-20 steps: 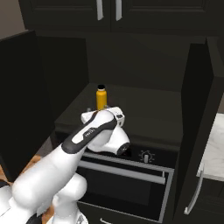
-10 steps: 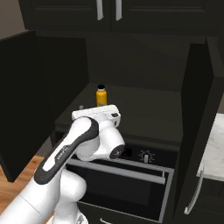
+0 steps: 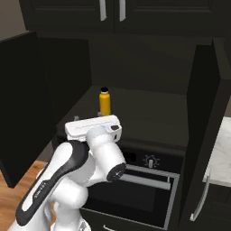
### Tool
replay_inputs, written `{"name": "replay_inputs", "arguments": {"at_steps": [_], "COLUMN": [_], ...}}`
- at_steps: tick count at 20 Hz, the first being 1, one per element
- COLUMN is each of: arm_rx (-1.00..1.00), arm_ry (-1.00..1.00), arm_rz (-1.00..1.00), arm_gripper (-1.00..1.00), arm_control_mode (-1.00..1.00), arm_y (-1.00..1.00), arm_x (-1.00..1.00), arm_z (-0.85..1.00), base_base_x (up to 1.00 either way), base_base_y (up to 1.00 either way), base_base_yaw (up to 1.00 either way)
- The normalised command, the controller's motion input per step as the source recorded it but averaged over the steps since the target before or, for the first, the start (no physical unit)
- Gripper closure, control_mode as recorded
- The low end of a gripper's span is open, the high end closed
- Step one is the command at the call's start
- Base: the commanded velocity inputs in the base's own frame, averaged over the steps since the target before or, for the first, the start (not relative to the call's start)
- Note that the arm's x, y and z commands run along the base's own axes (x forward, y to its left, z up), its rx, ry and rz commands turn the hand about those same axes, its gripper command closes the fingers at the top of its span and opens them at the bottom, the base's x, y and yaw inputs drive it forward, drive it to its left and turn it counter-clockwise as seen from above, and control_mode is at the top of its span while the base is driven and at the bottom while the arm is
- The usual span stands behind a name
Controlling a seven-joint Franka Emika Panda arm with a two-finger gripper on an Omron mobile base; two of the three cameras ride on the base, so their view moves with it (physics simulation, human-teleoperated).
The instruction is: Pick the water bottle from the counter and place it in the open cabinet.
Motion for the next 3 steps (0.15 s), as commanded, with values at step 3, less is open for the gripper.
{"name": "replay_inputs", "arguments": {"at_steps": [3], "arm_rx": [0.0], "arm_ry": [0.0], "arm_rz": [0.0], "arm_gripper": [-1.0], "arm_control_mode": [-1.0], "arm_y": [0.0], "arm_x": [-0.75], "arm_z": [0.16], "base_base_x": [0.0], "base_base_y": [0.0], "base_base_yaw": [0.0]}}
